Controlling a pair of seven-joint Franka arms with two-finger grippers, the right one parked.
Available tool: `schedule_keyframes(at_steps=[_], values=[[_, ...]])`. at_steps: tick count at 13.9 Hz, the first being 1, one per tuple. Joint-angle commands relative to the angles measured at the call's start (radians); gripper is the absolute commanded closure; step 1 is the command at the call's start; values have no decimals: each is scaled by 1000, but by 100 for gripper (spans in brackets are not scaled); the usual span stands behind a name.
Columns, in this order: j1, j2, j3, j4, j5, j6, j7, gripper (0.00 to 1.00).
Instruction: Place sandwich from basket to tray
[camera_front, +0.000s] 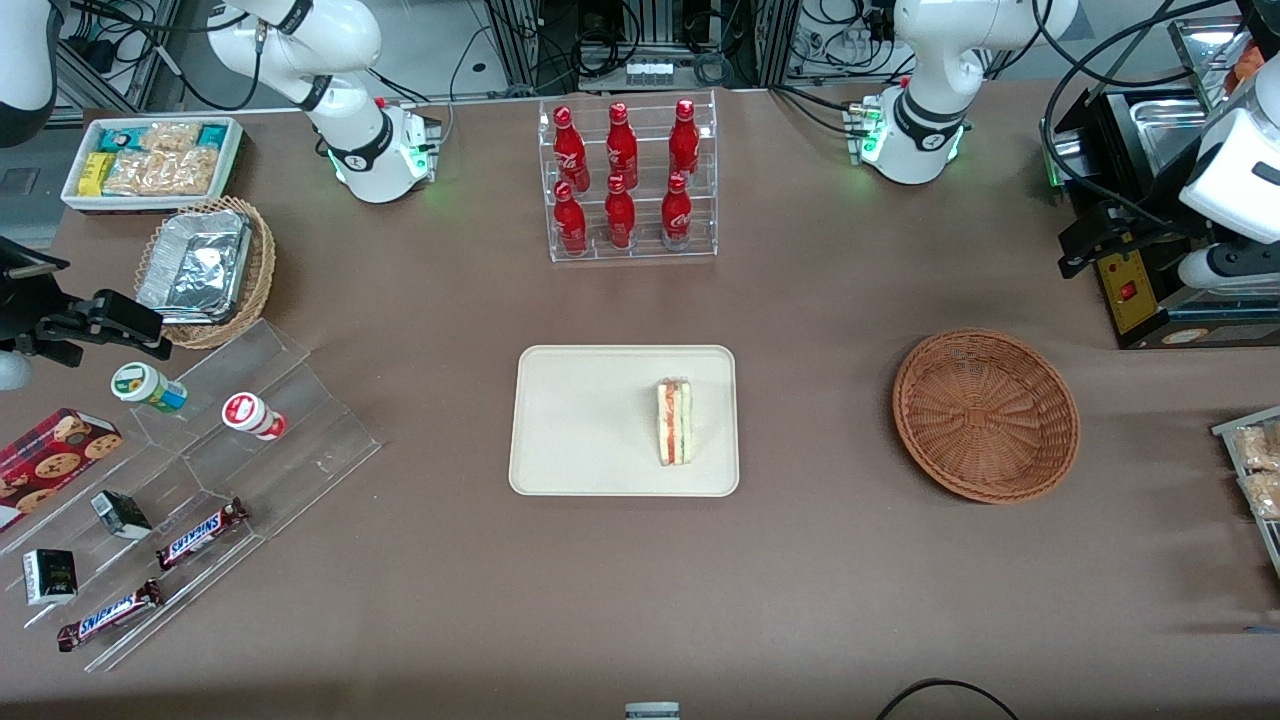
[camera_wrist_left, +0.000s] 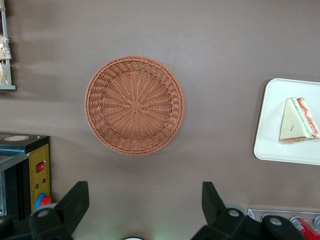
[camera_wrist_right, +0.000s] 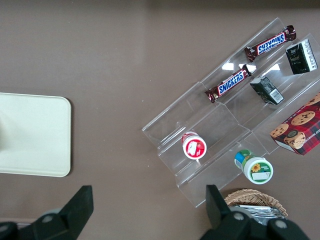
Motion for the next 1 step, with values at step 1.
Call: schedule_keyframes(at_steps=[1], values=[[-16,-2,14,7,18,5,11,0]])
